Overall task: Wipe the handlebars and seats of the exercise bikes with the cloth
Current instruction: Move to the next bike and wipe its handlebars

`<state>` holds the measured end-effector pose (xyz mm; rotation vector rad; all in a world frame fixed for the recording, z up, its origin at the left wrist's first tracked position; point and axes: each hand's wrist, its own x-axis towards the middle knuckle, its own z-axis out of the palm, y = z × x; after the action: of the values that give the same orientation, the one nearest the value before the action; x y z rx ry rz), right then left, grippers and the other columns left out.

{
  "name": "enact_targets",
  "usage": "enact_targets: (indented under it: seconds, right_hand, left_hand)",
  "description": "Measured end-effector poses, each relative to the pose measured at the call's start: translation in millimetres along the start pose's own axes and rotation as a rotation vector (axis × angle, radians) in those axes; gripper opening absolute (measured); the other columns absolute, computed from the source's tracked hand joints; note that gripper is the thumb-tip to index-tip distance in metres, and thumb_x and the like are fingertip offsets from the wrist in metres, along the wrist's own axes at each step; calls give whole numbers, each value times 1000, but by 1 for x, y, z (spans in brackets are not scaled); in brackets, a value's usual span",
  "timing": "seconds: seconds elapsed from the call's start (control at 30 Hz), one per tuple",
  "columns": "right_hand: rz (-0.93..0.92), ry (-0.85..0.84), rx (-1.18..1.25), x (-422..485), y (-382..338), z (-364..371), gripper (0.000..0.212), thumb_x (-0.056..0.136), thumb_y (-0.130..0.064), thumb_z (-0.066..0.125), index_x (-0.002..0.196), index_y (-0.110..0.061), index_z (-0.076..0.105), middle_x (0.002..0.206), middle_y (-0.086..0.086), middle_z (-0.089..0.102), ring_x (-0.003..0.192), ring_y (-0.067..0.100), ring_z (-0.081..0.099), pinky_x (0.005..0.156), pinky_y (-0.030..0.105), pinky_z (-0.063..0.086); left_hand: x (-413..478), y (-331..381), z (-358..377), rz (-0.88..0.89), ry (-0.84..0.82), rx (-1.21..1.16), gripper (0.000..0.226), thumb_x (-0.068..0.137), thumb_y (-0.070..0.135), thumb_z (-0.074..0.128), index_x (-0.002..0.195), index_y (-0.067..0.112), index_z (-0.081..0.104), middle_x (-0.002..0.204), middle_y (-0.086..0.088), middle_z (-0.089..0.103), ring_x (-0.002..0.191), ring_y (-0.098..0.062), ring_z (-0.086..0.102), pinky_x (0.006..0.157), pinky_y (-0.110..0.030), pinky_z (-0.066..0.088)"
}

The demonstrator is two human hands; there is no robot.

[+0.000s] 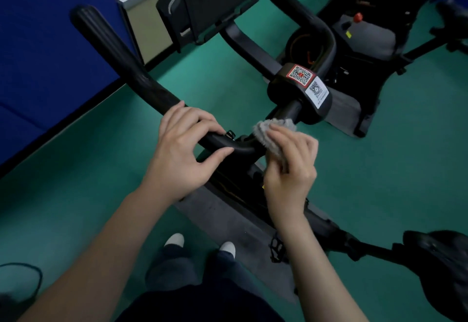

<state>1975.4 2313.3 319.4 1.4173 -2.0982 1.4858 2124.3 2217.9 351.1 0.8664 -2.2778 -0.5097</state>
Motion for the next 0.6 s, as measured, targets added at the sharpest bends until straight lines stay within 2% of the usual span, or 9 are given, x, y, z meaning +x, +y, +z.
enact_targets:
  seconds: [0.17,0.23,0.3,0.37,0.5,0.6]
  right_hand:
    - [68,16,59,38,24,-11,37,73,21,57,100,-1,70,102,-1,65,97,31,59,92,26,45]
    - [-26,-30,121,33,19,-14,38,72,23,57,100,0,70,102,1,66,96,30,59,91,29,47]
    - [-168,-153,160,21,14,-15,37,72,22,58,99,0,70,103,4,67,94,29,56,90,29,44]
    - [-224,-235,145,19,17,-17,36,73,21,60,100,0,71,104,6,68,95,28,55,91,28,43]
    - [-127,-184,69,50,38,-15,39,70,22,58,100,0,71,103,7,69,96,30,56,89,36,47]
    - [-70,-134,94,66,46,-13,37,73,20,55,100,0,71,104,9,69,101,30,58,93,36,46]
  left_hand:
    - [-1,5,0,-34,-3,0,33,80,40,66,88,8,68,93,-2,61,94,-20,56,113,-41,24]
    - [-1,7,0,-49,-5,-3,33,79,40,65,88,8,68,94,-2,61,95,-21,55,113,-40,23]
    - [-1,8,0,-59,-3,2,32,78,40,67,88,9,68,94,-2,61,95,-21,55,114,-38,22]
    - [0,9,0,-69,2,3,29,77,37,70,88,10,68,93,-2,60,95,-20,55,114,-37,21]
    - [0,10,0,-83,6,-2,27,75,33,71,88,10,68,93,-2,60,95,-21,55,115,-36,20]
    - [1,10,-1,-91,3,-4,27,75,35,71,88,11,68,94,0,60,96,-19,55,116,-36,19]
